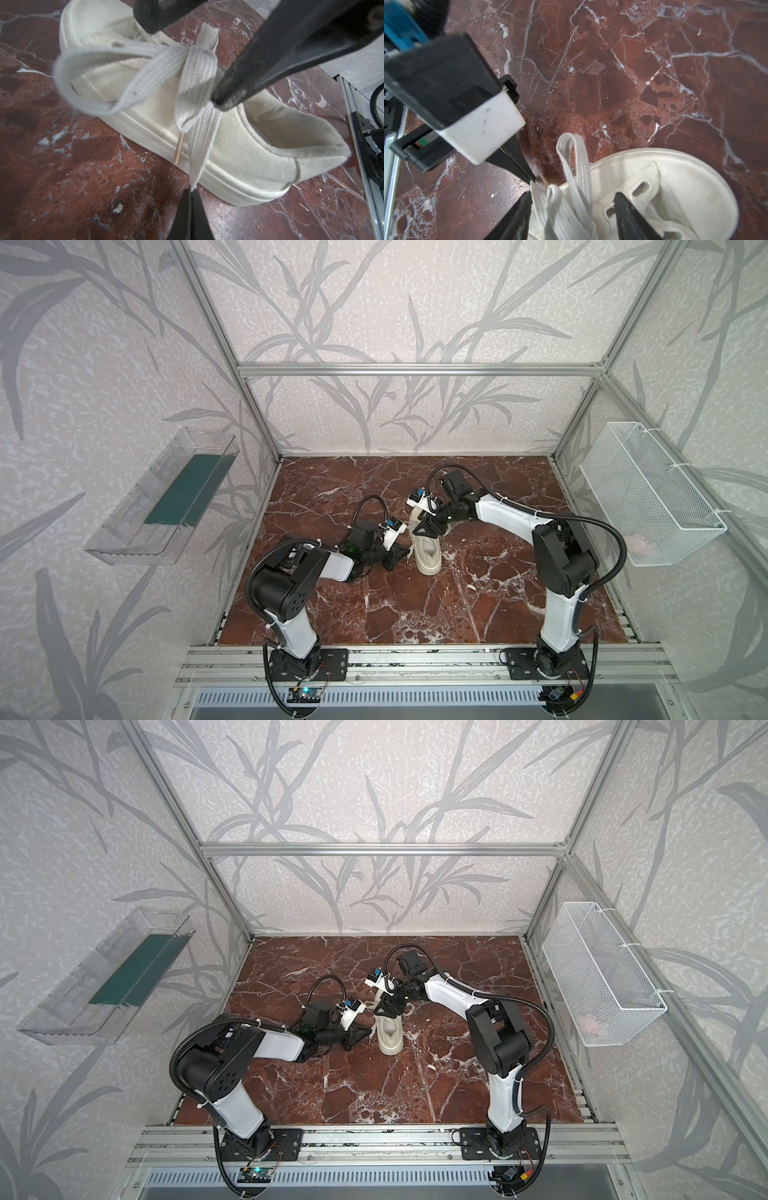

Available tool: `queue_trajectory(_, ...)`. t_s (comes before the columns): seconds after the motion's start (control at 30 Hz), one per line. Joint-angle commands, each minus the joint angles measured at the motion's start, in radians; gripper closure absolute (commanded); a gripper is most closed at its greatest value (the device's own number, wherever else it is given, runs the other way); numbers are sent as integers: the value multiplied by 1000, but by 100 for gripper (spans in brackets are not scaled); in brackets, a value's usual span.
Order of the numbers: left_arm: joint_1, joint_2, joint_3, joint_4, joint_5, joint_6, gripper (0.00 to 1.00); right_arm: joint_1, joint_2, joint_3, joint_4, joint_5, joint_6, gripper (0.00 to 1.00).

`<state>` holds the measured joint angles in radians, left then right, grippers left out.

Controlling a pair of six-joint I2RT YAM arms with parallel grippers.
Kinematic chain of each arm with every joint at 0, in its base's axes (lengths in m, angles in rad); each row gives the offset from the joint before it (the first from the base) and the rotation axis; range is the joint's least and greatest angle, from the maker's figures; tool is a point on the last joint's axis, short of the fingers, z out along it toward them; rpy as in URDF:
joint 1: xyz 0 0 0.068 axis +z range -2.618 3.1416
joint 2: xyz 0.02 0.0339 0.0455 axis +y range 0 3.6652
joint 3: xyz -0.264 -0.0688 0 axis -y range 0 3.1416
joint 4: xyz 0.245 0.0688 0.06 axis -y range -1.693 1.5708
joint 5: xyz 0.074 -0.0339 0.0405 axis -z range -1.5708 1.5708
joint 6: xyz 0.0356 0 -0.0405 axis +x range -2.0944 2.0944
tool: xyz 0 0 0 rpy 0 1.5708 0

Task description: Tie the shoes

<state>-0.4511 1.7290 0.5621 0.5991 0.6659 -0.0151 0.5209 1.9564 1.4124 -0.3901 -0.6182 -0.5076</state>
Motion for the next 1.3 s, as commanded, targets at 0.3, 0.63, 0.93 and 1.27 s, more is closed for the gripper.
queue_trajectory(0.3, 0, -30, 138, -247, -72, 82, 100, 0, 21, 46, -29, -100, 4, 38)
queue_trajectory(0.63, 16, 3, 242, -350, -129, 118, 100, -37, 25, 41, 2, -173, 80, 38)
queue_trajectory(0.93, 18, 40, 312, -364, -166, 173, 100, -106, -11, -3, 94, -252, 246, 37)
queue_trajectory(1.27, 19, 80, 348, -330, -143, 201, 100, -125, 73, 71, 73, -143, 481, 57)
